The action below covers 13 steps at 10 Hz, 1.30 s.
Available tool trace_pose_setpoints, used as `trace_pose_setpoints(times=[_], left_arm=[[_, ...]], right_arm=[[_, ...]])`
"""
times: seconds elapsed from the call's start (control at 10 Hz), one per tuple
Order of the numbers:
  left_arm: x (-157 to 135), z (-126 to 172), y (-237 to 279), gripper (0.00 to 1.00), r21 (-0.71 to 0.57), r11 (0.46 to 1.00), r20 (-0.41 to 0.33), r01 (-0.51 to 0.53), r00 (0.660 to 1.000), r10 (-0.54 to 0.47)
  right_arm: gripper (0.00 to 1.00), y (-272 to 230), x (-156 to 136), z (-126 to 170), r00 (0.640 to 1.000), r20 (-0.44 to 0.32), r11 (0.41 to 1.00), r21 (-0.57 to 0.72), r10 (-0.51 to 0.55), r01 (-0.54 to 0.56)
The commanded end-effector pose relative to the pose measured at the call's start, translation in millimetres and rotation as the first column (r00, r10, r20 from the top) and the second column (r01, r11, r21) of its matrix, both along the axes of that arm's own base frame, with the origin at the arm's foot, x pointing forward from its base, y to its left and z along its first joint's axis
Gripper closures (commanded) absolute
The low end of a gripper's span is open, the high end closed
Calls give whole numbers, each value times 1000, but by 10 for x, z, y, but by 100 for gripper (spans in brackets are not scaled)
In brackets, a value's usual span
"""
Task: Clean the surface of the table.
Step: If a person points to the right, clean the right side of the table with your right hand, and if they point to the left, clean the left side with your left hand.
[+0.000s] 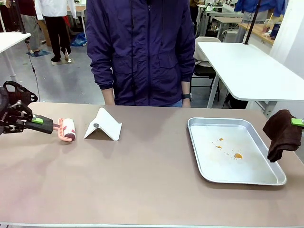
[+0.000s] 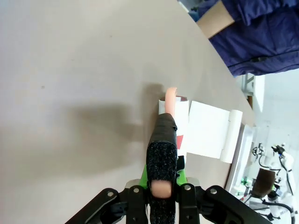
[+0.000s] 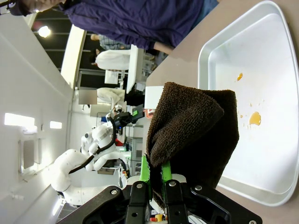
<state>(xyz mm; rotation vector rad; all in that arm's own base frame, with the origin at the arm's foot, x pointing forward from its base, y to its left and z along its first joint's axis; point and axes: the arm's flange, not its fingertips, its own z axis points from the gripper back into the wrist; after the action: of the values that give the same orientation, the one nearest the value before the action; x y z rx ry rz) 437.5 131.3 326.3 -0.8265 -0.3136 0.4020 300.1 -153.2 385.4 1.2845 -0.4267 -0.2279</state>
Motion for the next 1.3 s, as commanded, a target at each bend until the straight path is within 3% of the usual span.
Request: trace_pose_setpoints(times=[0.0, 0.3, 0.5, 0.8, 1.1, 1.2], left_arm=[[10, -261, -191, 78, 22, 999, -51, 43, 998, -42], [-14, -87, -190, 78, -53, 998, 26, 32, 999, -31], [-185, 240, 20, 78, -133, 991, 128, 19, 992, -2], [-732, 796, 267, 78, -241, 958, 263, 159, 960, -93], [-1403, 1041, 647, 78, -358, 862, 224, 359, 929, -293], [-1663, 1078, 808, 78, -372, 834, 244, 407, 910, -335]], right_arm=[[100, 0, -16, 45, 1000, 10, 1000, 4, 2, -2], [100, 0, -16, 45, 1000, 10, 1000, 4, 2, -2], [100, 0, -16, 45, 1000, 10, 1000, 4, 2, -2], [100, 0, -16, 45, 1000, 10, 1000, 4, 2, -2], [100, 0, -16, 45, 1000, 10, 1000, 4, 2, -2], [100, 0, -16, 45, 1000, 10, 1000, 4, 2, -2]])
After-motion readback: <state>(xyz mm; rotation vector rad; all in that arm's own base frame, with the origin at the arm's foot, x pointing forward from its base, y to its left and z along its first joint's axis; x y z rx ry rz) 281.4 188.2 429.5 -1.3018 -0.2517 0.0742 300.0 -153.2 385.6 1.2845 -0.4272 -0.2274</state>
